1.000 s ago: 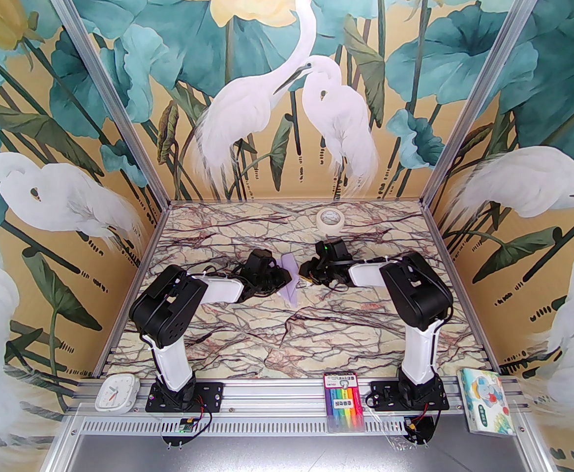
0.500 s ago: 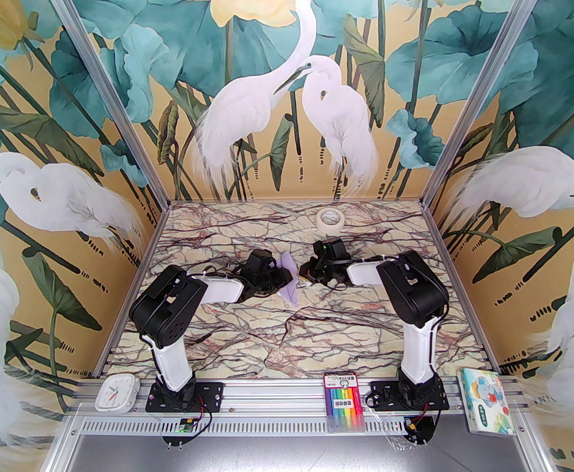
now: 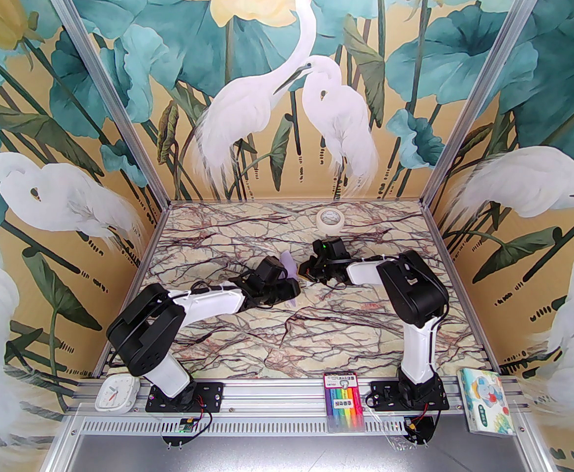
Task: Fold a paper plane with a square sheet of paper (fold left side to right side)
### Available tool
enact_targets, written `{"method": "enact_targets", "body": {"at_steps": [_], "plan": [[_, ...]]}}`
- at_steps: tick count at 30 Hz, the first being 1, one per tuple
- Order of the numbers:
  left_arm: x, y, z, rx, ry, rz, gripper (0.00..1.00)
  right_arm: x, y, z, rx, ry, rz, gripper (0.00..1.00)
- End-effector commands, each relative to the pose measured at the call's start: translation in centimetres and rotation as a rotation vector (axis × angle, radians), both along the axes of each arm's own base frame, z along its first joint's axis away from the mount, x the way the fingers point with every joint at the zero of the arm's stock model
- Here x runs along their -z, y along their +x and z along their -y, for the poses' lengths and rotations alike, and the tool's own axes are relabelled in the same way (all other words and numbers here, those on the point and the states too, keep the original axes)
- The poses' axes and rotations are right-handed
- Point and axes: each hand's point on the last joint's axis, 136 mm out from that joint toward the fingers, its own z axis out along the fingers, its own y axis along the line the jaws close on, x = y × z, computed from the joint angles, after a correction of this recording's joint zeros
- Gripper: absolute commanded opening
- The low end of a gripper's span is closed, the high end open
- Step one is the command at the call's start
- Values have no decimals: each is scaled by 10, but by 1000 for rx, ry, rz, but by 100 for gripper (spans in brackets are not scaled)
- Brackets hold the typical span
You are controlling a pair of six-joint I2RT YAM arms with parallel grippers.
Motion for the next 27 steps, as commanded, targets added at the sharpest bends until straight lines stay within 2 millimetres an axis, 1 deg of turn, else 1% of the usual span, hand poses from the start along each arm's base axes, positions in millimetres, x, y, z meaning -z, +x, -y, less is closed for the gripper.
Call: {"method": "enact_targets", "body": {"at_steps": [1,6,12,13,14,17,20,22,27], "plan": [[15,-12,-17,1,117,-11,53,3,3,-2,-6,9,15,0],[22,-10,-10,15,142,-11,43,4,1,-1,-5,9,6,0],[30,-10,-4,41,173,-18,40,4,0,-1,-11,6,6,0],[31,-11,-6,38,183,-22,37,4,0,-1,-11,6,6,0],[33,-11,-8,32,195,-27,36,3,0,-1,-11,8,8,0],[34,-11,-10,29,210,-26,36,4,-1,-2,-12,6,4,0],[34,-10,-8,34,206,-25,36,4,-1,-2,-13,6,5,0],[38,-10,-9,33,222,-37,35,4,-1,-2,-13,6,3,0],[45,-11,-14,25,259,-61,27,3,-1,-3,-19,0,3,0]]}}
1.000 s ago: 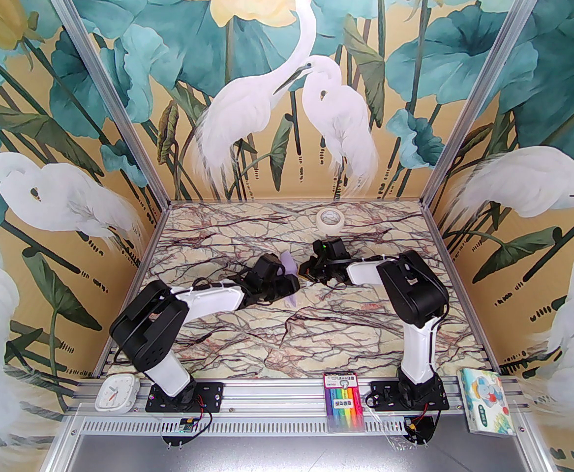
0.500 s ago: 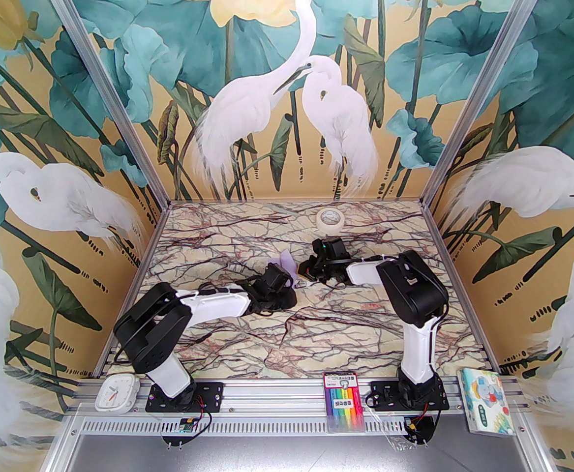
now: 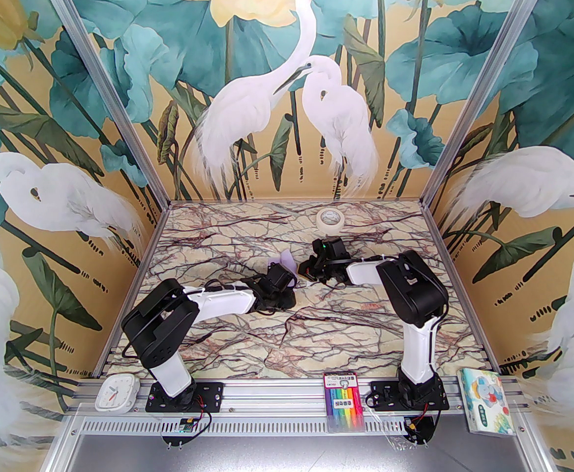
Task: Fold a paper plane with a square sheet of paper (fold left side to right side)
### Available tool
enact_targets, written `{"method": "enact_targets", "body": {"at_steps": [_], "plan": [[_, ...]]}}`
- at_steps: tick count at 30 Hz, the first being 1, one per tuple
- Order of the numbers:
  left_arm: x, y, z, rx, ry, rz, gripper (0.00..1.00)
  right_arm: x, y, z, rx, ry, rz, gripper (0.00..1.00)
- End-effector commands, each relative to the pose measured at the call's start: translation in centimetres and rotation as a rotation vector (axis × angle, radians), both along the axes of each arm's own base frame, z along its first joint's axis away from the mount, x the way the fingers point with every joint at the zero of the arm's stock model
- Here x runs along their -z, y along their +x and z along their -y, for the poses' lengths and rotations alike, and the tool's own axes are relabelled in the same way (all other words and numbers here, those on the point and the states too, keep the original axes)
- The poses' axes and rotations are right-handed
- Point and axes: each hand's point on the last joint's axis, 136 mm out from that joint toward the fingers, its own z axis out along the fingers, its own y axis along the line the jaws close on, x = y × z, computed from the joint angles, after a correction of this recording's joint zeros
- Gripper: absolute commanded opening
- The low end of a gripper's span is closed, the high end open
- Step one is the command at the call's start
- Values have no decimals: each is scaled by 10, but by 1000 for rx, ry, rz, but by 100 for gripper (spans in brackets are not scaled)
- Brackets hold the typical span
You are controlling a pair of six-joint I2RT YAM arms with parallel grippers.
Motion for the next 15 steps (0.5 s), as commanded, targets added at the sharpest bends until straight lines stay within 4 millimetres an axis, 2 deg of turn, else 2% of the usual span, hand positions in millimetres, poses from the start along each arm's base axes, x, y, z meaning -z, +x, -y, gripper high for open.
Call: {"method": "enact_targets", "body": {"at_steps": [1,15], "plan": [[16,-4,-8,-2,73,-32,27,5,-2,-2,-20,-6,-7,0],[26,-10,-11,17,112,-63,27,5,11,-7,-34,-36,2,0]]}}
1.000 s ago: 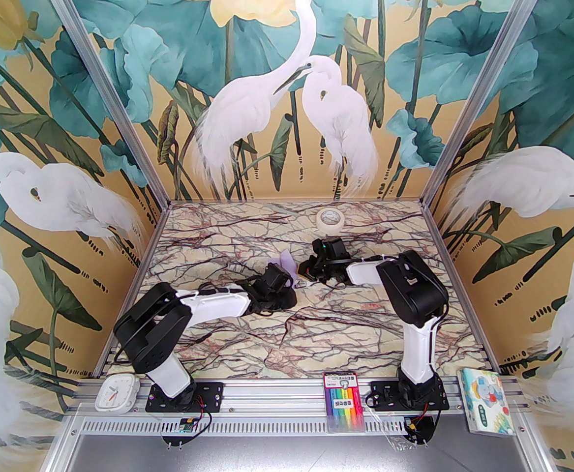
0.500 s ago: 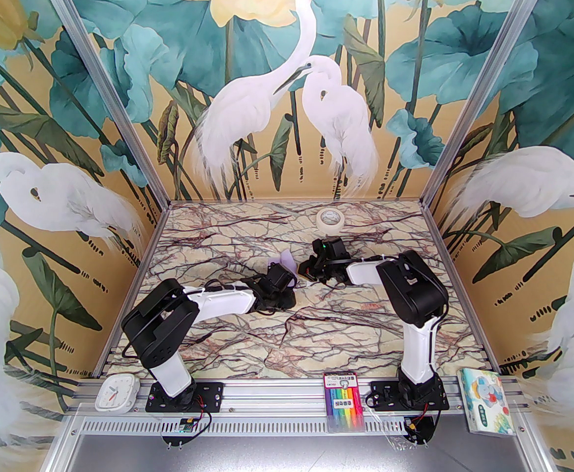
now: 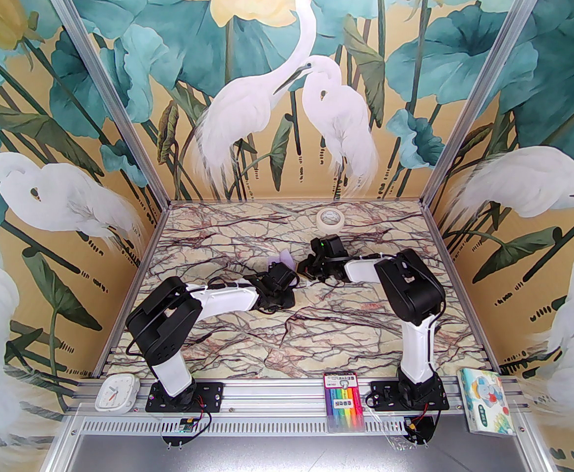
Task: Fold a paper plane with a square sheet of paper (fold left side to right side)
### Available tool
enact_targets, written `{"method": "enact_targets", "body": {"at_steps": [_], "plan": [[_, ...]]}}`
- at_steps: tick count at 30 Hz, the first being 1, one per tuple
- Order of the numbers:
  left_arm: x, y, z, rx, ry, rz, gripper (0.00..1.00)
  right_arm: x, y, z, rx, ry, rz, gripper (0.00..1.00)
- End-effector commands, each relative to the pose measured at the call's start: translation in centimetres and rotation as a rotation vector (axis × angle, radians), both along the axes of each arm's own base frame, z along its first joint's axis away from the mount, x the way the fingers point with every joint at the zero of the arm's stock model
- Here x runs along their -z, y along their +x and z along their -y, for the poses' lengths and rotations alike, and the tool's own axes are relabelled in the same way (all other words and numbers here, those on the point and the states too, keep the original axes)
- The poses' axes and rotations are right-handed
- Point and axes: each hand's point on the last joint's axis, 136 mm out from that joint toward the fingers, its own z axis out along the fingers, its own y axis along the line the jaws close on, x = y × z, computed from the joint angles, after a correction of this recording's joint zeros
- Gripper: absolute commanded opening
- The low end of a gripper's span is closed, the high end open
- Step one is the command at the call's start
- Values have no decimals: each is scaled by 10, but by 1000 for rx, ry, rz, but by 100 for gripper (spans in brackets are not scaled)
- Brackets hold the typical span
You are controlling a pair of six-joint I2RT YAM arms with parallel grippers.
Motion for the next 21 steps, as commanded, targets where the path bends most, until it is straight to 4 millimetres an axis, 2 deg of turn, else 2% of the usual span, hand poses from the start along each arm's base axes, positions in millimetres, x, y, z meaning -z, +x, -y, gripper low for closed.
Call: {"method": "enact_targets", "body": {"at_steps": [1,10,16,21], "plan": [[25,-10,-10,19,83,-46,27,5,4,-3,-21,-21,4,0],[24,-9,-10,23,94,-47,27,6,9,-7,-32,-20,4,0],[21,-8,-15,10,116,-38,20,5,9,-8,-39,-17,4,0],[-1,-4,-10,26,64,19,28,5,7,-8,-42,-19,5,0]]}}
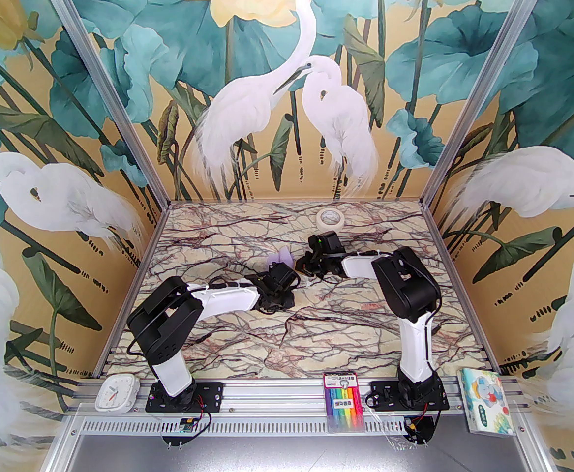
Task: Fold a paper plane with a square sheet of paper (fold left side to right side)
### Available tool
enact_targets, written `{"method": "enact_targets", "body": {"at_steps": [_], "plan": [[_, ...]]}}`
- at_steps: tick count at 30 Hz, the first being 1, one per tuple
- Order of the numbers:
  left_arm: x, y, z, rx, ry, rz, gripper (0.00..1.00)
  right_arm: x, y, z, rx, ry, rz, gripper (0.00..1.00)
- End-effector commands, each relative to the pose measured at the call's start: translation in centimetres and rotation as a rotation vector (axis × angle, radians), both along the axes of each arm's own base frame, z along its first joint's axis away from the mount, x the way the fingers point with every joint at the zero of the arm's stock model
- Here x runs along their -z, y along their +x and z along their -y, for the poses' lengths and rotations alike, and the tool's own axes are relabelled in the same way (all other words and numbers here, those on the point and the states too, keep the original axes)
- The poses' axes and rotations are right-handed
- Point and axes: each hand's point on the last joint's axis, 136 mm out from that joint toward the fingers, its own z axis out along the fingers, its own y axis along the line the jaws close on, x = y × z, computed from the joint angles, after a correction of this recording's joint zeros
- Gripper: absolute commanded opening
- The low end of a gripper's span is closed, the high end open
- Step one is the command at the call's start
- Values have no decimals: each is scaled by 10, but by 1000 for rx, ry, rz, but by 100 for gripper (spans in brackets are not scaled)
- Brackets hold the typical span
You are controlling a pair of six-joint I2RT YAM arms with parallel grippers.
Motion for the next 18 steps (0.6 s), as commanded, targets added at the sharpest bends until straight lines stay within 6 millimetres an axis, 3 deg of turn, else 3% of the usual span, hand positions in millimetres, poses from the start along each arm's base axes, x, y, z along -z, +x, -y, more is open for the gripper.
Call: {"method": "enact_targets", "body": {"at_steps": [1,6,11,14,18], "plan": [[-5,-3,-9,13,28,23,30,3,-2,-3,-26,-6,1,0],[-40,8,-12,-2,-53,76,32,4,-3,-3,-33,-9,1,0],[-63,28,-17,-50,-193,104,28,3,-3,-4,-35,-11,1,0],[-60,40,-23,-98,-233,104,16,3,-2,-4,-38,-12,3,0],[-35,46,-28,-157,-229,48,7,2,-1,-6,-39,-13,8,0]]}}
